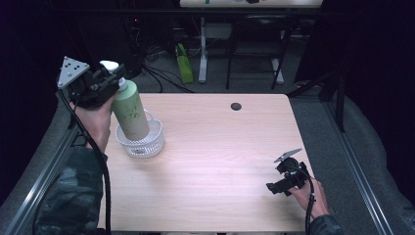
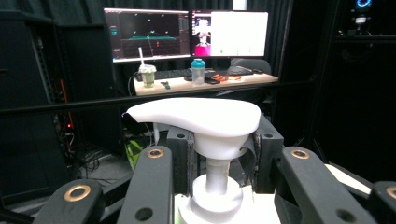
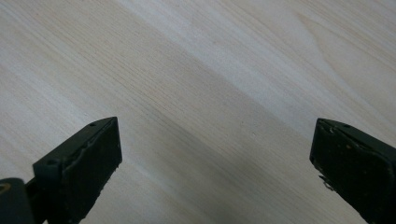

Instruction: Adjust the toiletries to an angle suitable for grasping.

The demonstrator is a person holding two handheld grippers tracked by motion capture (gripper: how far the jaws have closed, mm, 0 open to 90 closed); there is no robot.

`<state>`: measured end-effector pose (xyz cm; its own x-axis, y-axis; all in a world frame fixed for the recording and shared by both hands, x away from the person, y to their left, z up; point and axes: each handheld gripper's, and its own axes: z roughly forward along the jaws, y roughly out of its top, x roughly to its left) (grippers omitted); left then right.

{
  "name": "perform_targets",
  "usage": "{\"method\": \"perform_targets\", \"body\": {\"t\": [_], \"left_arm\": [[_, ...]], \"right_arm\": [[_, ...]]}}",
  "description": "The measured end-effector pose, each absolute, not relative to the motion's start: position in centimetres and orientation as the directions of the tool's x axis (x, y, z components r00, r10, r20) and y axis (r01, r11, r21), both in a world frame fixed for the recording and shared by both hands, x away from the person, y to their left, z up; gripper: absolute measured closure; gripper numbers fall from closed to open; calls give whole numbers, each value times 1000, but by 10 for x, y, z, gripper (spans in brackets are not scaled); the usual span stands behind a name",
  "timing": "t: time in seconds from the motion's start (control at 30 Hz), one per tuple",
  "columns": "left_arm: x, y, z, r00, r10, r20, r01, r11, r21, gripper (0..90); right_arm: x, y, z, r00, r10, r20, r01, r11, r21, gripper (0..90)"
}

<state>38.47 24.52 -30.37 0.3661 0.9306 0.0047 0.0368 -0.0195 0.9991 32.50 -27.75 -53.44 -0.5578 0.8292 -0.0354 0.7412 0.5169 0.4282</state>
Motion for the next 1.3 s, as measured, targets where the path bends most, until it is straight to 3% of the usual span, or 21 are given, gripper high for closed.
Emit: {"method": "perform_targets", "body": {"t": [1.3], "left_arm": [[417,257,-340,296,955,-27,86,2,996,672]], "right_arm": [[325,-277,-535,-557,830,-21,745,511,428,24]]}}
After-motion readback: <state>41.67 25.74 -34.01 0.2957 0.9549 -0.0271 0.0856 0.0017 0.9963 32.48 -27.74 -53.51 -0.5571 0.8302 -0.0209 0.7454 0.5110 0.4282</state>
